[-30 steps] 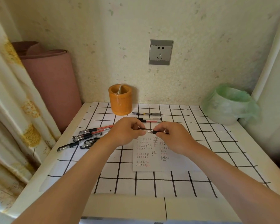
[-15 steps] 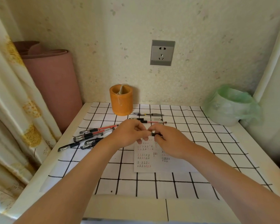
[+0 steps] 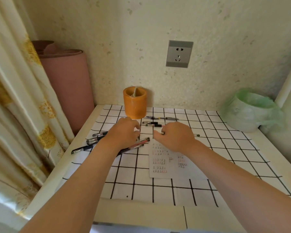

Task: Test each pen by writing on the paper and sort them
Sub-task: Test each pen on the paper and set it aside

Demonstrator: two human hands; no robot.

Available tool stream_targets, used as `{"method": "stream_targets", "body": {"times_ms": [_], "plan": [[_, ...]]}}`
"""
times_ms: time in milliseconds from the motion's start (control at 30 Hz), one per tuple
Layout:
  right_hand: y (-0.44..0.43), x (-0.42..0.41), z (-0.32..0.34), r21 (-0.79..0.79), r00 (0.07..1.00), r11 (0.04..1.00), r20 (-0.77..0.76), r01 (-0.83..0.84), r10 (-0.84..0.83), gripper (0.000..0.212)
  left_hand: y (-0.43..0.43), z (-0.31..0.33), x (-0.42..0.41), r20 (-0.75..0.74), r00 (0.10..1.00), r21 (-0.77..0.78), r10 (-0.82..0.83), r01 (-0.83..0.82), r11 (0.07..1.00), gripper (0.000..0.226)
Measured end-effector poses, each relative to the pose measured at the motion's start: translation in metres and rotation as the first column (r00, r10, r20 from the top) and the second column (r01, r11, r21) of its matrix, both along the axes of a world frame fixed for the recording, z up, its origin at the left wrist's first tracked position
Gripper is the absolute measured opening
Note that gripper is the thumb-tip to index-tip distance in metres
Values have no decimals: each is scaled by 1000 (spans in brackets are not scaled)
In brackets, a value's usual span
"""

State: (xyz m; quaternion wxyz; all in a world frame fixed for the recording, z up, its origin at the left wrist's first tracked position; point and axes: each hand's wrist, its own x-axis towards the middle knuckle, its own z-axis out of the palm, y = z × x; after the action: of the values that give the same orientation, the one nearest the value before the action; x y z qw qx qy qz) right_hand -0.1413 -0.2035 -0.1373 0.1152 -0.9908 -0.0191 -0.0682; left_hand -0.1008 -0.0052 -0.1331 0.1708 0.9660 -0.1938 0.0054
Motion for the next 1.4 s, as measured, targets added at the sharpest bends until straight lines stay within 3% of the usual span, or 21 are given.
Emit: {"method": "stream_targets", "body": {"times_ms": [100, 200, 267, 333, 400, 633, 700, 867, 1000, 1067, 1200, 1300, 1400], "plan": [[6, 16, -1, 9, 999, 1000, -44, 14, -14, 54, 8, -3, 3, -49, 999, 80, -9, 13, 997, 51], [12, 32, -3, 48, 999, 999, -45, -25, 27, 33, 8, -7, 1, -143, 989, 125, -37, 56, 991, 64], [13, 42, -9, 24, 997, 998, -49, -65, 66, 25, 8, -10, 2, -165, 985, 157, -45, 71, 985, 64], [14, 50, -15, -1, 993, 996, -77, -86, 86, 45, 8, -10, 3, -163, 985, 167, -48, 76, 983, 65], [13, 55, -18, -6, 991, 994, -71, -112, 111, 49, 7, -9, 5, -156, 987, 169, -43, 69, 983, 66], [-4, 56, -21, 5, 976, 976, 33, -216, 216, 31, -6, -15, 6, -66, 989, 91, -129, 135, 987, 59], [-12, 58, -20, 12, 979, 983, 84, -185, 183, 15, -13, -18, 5, -58, 985, 80, -165, 169, 982, 57], [-34, 60, -20, -131, 998, 990, 16, -58, 61, 20, -24, -23, 7, -15, 985, 32, -173, 174, 984, 54], [-39, 64, -21, -132, 999, 991, -39, -33, 28, 18, -34, -25, 10, 48, 986, -42, -159, 161, 986, 50], [-42, 64, -23, -91, 998, 995, -34, -48, 45, 17, -39, -24, 14, 50, 988, -98, -148, 152, 983, 52], [-61, 58, -18, 150, 990, 986, 137, -66, 45, 18, -54, -22, 24, 38, 994, -156, -103, 108, 982, 60], [-82, 58, -14, 307, 970, 949, 199, 77, -143, 17, -67, -21, 35, -52, 990, -106, -129, 123, 987, 66], [-104, 55, -18, 392, 918, 883, 185, 258, -350, 17, -83, -20, 46, -100, 974, 41, -204, 209, 977, 71]]}}
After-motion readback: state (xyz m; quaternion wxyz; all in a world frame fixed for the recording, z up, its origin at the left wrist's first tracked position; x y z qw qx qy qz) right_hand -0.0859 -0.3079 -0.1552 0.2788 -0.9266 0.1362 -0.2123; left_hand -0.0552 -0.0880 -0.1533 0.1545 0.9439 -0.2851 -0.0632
